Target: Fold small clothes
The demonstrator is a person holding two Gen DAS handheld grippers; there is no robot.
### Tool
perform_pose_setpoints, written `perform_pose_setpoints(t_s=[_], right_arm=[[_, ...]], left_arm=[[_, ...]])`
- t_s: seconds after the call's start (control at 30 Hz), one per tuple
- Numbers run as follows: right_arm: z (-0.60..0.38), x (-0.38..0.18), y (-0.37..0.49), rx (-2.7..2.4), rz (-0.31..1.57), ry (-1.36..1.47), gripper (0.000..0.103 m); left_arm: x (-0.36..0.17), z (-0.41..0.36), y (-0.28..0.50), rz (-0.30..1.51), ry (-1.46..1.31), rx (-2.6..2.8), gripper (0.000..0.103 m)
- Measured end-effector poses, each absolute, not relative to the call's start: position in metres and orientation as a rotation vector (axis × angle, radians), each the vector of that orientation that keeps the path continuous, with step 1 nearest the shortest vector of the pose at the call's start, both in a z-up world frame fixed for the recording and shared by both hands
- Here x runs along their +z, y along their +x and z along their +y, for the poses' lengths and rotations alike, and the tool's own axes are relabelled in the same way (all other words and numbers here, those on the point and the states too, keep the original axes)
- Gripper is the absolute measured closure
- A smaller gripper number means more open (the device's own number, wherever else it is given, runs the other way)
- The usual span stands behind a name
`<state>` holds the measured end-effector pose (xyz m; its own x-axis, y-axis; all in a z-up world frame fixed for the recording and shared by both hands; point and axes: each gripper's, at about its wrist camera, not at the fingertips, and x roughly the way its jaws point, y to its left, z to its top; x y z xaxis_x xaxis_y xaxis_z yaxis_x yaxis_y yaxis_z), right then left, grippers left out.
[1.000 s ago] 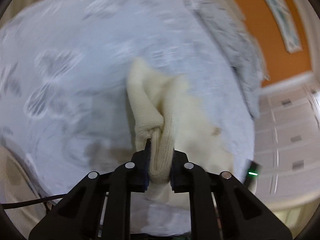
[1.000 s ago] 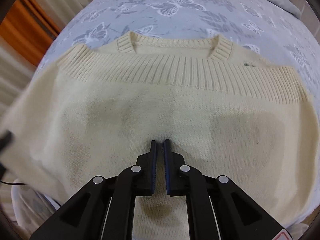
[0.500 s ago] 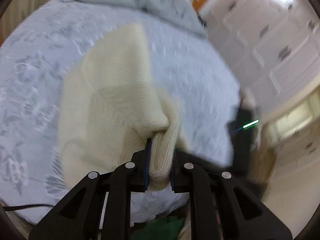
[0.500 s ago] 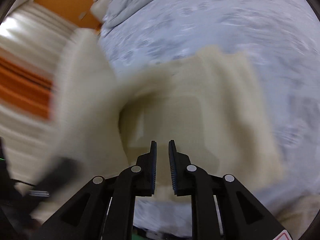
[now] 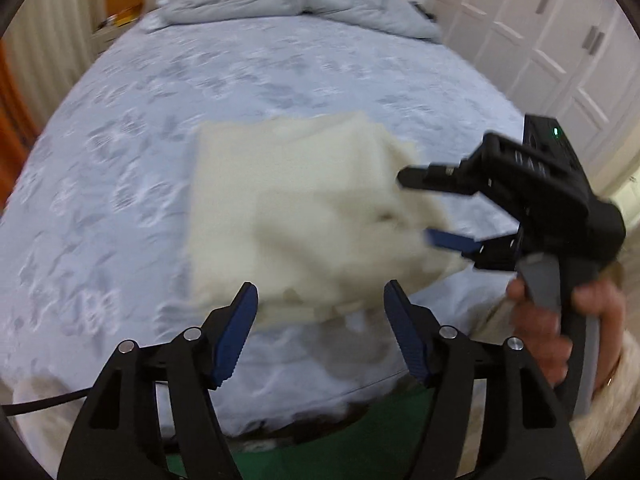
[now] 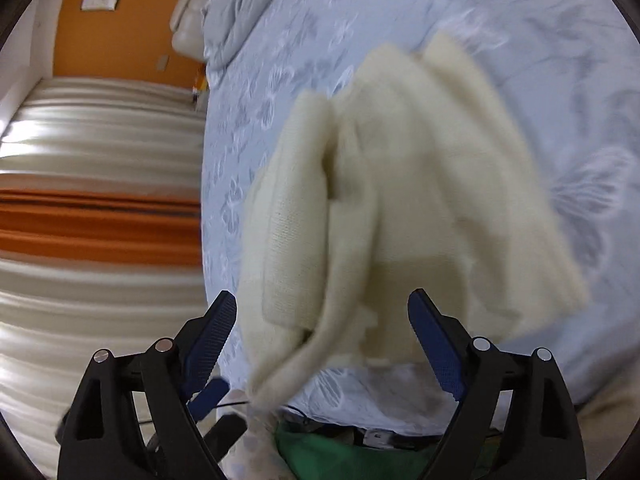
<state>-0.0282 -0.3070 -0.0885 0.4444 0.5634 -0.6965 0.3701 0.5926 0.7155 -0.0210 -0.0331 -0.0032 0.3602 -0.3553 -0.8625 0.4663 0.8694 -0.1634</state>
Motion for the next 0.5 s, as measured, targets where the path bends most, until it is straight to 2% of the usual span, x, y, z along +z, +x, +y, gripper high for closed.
perform_pose_setpoints(t_s=[0.07,0.1,0.13,0.17,0.27,0.33,0.43,0.5], right_arm=[[-0.294,-0.102,-0.012,0.123,1.227,0.948,0.018],[-0.287,-0.106,-0.004,0.132,1.244,0.94,0.023],[-0.282,-0.104,0.001,0.148,1.243,0.927,0.054],[-0.273,-0.096,0.009,0.183,1.233,0.894,0.07],[-0.249,-0.044,0.026,0.199,1.157,0.676,0.077],[-0.239,-0.009,0.034,0.268,1.101,0.633,0.08],[-0.223,0.046,0.042,0.332,1.026,0.549,0.08],[-0.225,0.072,0.041,0.367,0.983,0.533,0.08]], left_arm=[[-0.008,-0.018,-0.018,1.102,0.101,-0.479,0.039],[-0.009,-0.012,-0.019,1.111,0.09,-0.461,0.039],[-0.01,-0.005,-0.018,1.123,0.073,-0.445,0.039],[-0.01,0.001,-0.016,1.13,0.06,-0.43,0.039],[-0.008,0.008,-0.018,1.126,0.055,-0.419,0.039],[-0.011,0.006,-0.02,1.125,0.071,-0.425,0.037],[-0.02,-0.005,-0.02,1.125,0.106,-0.437,0.031],[-0.027,-0.014,-0.017,1.099,0.127,-0.436,0.031]])
